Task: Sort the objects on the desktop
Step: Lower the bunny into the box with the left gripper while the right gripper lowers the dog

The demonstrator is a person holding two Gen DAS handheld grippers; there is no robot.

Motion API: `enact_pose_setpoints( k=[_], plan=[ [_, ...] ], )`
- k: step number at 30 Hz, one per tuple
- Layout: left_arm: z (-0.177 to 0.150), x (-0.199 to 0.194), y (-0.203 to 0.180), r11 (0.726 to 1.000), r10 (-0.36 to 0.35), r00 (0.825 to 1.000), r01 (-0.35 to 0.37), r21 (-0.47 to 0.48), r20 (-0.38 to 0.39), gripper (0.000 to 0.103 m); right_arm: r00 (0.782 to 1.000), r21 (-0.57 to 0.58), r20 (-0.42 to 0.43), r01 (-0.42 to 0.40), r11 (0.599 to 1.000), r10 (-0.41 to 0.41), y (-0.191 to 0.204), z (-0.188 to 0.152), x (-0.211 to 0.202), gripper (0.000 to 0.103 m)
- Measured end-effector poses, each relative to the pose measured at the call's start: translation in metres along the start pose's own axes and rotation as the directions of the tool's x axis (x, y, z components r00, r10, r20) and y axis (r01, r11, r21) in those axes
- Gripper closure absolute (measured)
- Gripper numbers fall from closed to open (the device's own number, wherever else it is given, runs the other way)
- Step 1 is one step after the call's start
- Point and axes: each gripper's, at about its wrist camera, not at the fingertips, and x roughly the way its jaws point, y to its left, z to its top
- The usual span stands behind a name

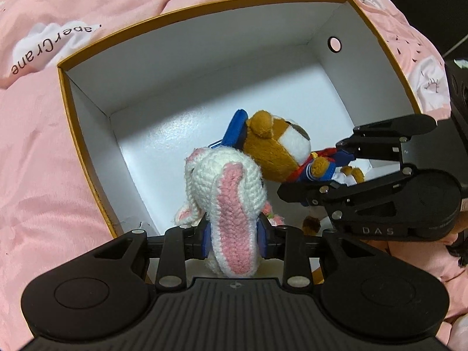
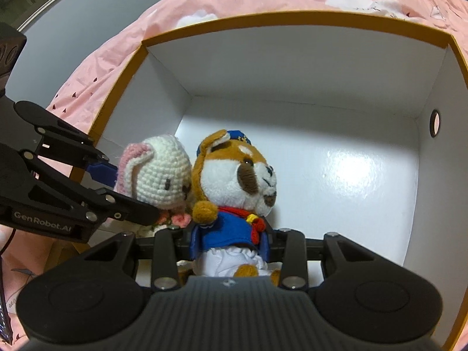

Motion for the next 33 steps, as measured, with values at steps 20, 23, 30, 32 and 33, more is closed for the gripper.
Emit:
enact_pose_setpoints(
  k=[20, 23, 30, 32, 33],
  plan=[
    [-0.008, -0.021, 0.000, 0.996, 0.089, 0.996, -0.089, 0.022, 0.010, 0.054, 0.997, 0.022, -0.060, -0.051, 0.998, 0.052, 0.021, 0.003, 0.019, 0.063],
    [-0.012, -0.033, -0.002, 0.995, 0.092, 0.994, -0.093, 0.020, 0.060, 0.054, 0.997, 0.026, -0.069, -0.034, 0.999, 0.035, 0.027, 0.004, 0.023, 0.063],
    [-0.017, -0.033, -0.004, 0.995, 0.101, 0.991, -0.103, 0.019, 0.087, 0.054, 0.996, 0.000, -0.084, 0.024, 1.000, -0.024, 0.036, 0.002, 0.028, 0.061],
    [-0.018, -0.030, -0.003, 0.994, 0.100, 0.991, -0.103, 0.030, 0.088, 0.054, 0.995, -0.004, -0.089, 0.034, 0.999, -0.034, 0.036, 0.002, 0.027, 0.060],
    [-0.019, -0.030, -0.003, 0.994, 0.098, 0.991, -0.101, 0.033, 0.089, 0.054, 0.995, -0.006, -0.092, 0.041, 0.999, -0.041, 0.036, 0.002, 0.026, 0.060]
  ],
)
